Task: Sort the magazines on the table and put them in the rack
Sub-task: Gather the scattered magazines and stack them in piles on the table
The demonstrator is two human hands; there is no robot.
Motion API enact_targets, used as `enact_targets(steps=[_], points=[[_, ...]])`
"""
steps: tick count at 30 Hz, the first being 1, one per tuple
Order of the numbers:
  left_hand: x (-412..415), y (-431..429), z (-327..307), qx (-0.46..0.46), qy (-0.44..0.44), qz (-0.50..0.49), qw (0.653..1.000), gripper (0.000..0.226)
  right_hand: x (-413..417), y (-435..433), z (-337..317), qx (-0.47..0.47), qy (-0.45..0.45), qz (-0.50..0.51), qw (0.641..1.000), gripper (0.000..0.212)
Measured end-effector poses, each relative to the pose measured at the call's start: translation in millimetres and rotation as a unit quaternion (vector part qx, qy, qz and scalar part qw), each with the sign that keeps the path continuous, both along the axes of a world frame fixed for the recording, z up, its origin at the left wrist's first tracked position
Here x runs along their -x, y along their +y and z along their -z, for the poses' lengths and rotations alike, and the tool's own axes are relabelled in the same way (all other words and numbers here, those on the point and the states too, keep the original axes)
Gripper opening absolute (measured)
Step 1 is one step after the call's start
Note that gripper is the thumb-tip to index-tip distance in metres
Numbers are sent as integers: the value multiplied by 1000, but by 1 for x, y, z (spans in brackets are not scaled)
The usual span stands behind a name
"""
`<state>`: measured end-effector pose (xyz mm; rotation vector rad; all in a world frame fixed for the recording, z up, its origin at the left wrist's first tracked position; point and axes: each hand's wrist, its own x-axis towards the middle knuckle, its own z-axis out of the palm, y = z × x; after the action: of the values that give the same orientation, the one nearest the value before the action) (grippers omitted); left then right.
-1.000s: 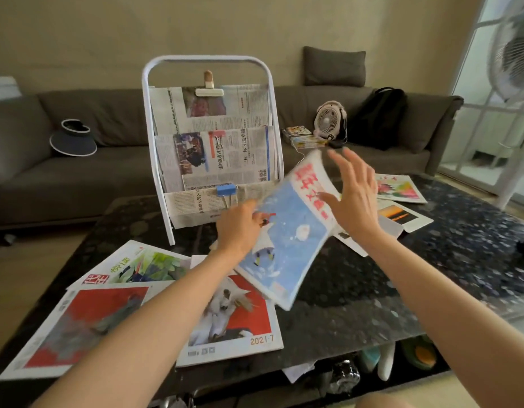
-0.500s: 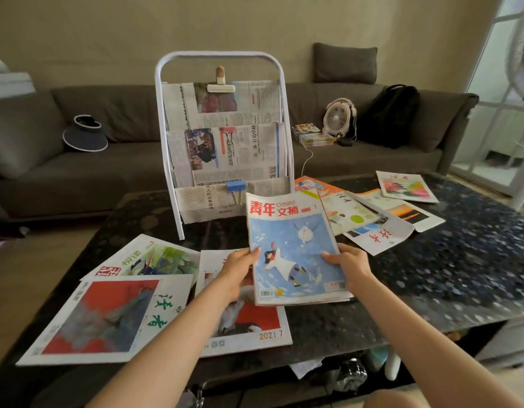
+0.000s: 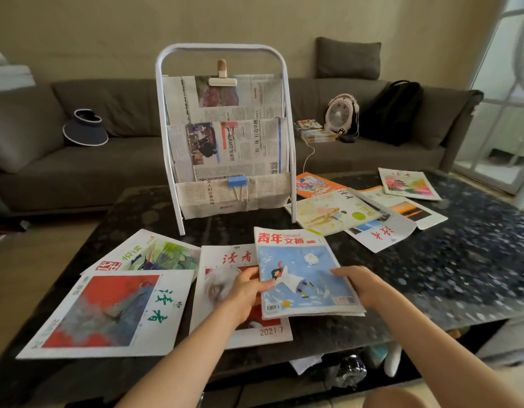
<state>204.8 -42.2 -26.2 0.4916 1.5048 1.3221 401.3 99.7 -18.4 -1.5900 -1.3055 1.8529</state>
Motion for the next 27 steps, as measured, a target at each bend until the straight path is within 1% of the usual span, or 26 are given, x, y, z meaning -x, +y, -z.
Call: enact_targets(steps=[1, 3, 4, 5, 6, 7, 8, 9, 10, 12, 14, 16, 18, 20, 21, 23, 24, 25, 27], points=[[-1, 1, 1, -3, 4, 17, 1000, 45, -3, 1, 0, -7, -6, -13, 1000, 26], [-5, 2, 0, 20, 71, 62, 995, 43, -10, 4, 1, -82, -36, -1, 996, 24], [-6, 1, -1, 34, 136, 69, 988, 42, -14, 4, 0, -120, -53, 15, 991, 24], [-4, 0, -1, 54, 228, 48, 971, 42, -18, 5, 0, -144, -62, 32, 987, 23], [1, -2, 0, 87, 344, -4, 935, 42, -22, 6, 0, -157, -69, 43, 984, 23], [8, -6, 0, 127, 453, -70, 880, 42, -26, 10, 1, -162, -81, 51, 982, 24], [16, -13, -2, 173, 523, -123, 825, 44, -29, 14, 3, -160, -100, 56, 980, 25], [26, -19, 0, 223, 550, -154, 790, 49, -31, 17, 4, -154, -125, 57, 978, 26], [36, -26, 2, 272, 546, -165, 775, 55, -33, 19, 6, -146, -151, 56, 976, 28], [51, -35, 9, 345, 517, -158, 768, 64, -34, 21, 8, -142, -202, 55, 968, 27], [58, -40, 16, 373, 503, -145, 766, 67, -35, 19, 12, -156, -239, 48, 957, 22], [59, -41, 20, 366, 502, -138, 772, 63, -35, 16, 15, -175, -263, 45, 948, 20], [57, -41, 22, 348, 493, -139, 785, 55, -34, 11, 14, -183, -268, 46, 945, 19], [53, -41, 20, 332, 483, -143, 798, 52, -32, 7, 12, -198, -278, 46, 939, 27], [51, -41, 20, 327, 484, -144, 799, 52, -30, 5, 11, -215, -298, 48, 929, 35], [50, -42, 19, 319, 503, -147, 790, 52, -25, 0, 8, -278, -361, 37, 889, 49], [51, -43, 18, 315, 517, -147, 783, 52, -21, -2, 7, -314, -381, 21, 870, 50], [51, -44, 17, 312, 526, -143, 778, 52, -16, -3, 6, -343, -383, 4, 858, 48], [52, -45, 14, 307, 523, -131, 784, 51, -1, -9, 3, -378, -353, -34, 855, 42]])
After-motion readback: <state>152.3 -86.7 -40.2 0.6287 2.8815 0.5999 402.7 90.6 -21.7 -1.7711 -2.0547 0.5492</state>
